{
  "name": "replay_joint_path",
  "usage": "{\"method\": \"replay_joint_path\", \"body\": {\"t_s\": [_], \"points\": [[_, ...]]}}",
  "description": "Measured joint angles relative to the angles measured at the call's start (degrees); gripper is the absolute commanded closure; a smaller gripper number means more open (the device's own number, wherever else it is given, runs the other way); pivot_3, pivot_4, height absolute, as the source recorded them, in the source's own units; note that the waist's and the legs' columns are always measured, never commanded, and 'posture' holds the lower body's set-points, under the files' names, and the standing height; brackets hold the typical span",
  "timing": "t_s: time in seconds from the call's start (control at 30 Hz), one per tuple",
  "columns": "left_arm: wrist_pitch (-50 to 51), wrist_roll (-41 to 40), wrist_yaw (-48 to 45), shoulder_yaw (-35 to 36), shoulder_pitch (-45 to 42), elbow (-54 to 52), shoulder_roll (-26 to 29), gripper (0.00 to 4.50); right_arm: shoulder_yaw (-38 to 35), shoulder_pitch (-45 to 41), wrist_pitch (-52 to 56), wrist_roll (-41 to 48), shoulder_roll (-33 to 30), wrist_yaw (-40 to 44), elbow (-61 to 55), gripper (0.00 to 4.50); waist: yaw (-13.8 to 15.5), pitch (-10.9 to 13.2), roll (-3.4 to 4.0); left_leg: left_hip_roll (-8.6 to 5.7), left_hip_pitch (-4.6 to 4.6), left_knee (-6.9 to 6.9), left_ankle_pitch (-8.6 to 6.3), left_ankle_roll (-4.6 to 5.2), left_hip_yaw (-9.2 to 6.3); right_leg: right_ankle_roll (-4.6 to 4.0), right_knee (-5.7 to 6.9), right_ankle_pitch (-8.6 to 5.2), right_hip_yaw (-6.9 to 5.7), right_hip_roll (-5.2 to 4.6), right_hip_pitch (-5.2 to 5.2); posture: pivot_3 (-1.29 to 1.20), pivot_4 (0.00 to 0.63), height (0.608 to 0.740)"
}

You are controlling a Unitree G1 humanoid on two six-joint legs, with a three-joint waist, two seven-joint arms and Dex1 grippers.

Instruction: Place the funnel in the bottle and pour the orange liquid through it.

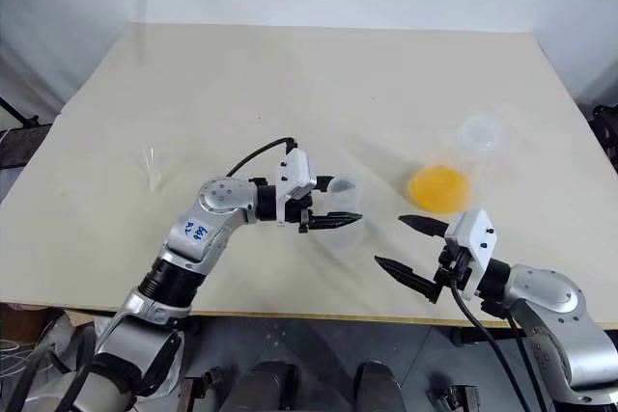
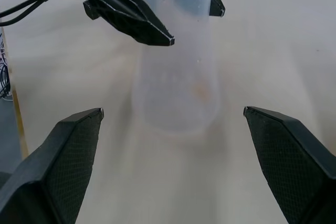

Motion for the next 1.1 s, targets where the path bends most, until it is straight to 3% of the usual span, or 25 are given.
{"method": "replay_joint_path", "body": {"t_s": [0.13,0.17,0.47,0.77,1.1], "points": [[0.41,-0.01,-0.4,-0.59,1.0,-0.45,0.07,0.09,0.0,-0.44,-0.08,-0.04,0.0,-0.01,0.0,0.0,-0.01,0.0,0.0,0.0,0.0,0.0,0.0,0.0,0.0,0.0,0.0,0.0,0.0,0.0,0.0,0.0,0.15,0.74],[0.8,-0.03,-0.45,-0.61,1.28,-0.51,0.11,0.04,0.0,-0.51,-0.08,-0.05,0.0,0.0,0.01,0.0,-0.01,0.0,0.0,0.0,0.0,0.0,0.0,0.0,0.0,0.0,0.0,0.0,0.0,0.0,0.0,0.0,0.15,0.74],[2.28,-1.7,-1.82,1.14,1.55,-3.22,1.85,0.04,0.0,-1.3,-0.08,-0.05,-0.35,0.29,0.2,0.0,-0.06,0.0,0.0,0.01,0.0,0.0,0.0,0.0,0.0,0.0,0.0,0.0,0.0,0.0,0.0,0.0,0.15,0.74],[4.03,-7.56,-7.95,5.7,4.53,-8.41,8.93,0.04,-0.8,-2.35,-0.08,-0.06,-2.4,1.87,2.13,0.0,-0.07,0.0,0.0,0.02,0.0,0.0,0.0,0.01,-0.01,0.0,-0.01,0.0,0.02,-0.01,0.01,0.0,0.15,0.74],[4.92,-10.43,-5.21,18.01,7.15,-9.31,16.83,0.04,-3.13,-3.96,0.59,1.38,-4.06,4.05,2.51,0.0,-0.24,0.0,0.01,0.05,0.02,-0.03,0.0,0.0,-0.02,0.0,-0.01,0.0,0.01,0.0,0.0,0.0,0.15,0.74]]}}
